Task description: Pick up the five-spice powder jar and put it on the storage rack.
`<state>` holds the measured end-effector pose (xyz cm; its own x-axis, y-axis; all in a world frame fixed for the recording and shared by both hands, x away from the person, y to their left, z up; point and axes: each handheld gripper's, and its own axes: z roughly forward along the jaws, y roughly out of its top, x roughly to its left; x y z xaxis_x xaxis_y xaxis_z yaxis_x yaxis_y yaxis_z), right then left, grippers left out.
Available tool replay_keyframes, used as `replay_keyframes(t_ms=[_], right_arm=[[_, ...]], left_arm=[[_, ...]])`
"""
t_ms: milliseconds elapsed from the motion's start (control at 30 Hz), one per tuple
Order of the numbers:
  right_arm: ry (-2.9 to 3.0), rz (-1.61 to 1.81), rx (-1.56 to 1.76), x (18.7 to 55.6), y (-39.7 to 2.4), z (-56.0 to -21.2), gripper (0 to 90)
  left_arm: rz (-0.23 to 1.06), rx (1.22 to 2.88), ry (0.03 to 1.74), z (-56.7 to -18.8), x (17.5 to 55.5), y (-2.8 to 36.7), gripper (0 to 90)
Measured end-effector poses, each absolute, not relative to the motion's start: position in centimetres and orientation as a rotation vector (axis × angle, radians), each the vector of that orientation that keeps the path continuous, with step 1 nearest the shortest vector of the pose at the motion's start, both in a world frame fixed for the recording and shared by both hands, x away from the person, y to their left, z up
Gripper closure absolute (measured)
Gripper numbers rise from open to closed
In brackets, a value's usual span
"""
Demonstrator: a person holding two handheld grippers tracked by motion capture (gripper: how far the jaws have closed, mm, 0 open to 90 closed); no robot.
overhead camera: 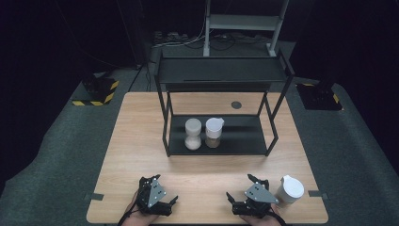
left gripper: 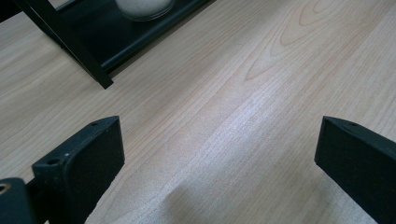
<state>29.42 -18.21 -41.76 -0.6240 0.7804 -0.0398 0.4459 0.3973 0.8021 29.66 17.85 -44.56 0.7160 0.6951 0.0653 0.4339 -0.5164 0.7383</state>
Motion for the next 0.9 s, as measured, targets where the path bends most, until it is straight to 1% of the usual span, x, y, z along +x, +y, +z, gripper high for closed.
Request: replay_keyframes(t_ms=[333, 533, 900], right_arm=[[2.246, 1.127, 1.030, 28.8, -18.5, -40.0, 0.0], [2.212, 1.166, 1.043, 28.5, -19.3, -38.6, 0.0], [2.189, 1.204, 1.052, 28.3, -20.4, -37.3, 0.0]], left_arm=[[0.461, 2.189, 0.856, -44.6, 29.7, 17.9, 1.6], [0.461, 2.189, 0.853, -44.6, 29.6, 17.9, 1.6], [0.457, 2.186, 0.858, -44.6, 29.7, 17.9, 1.6]])
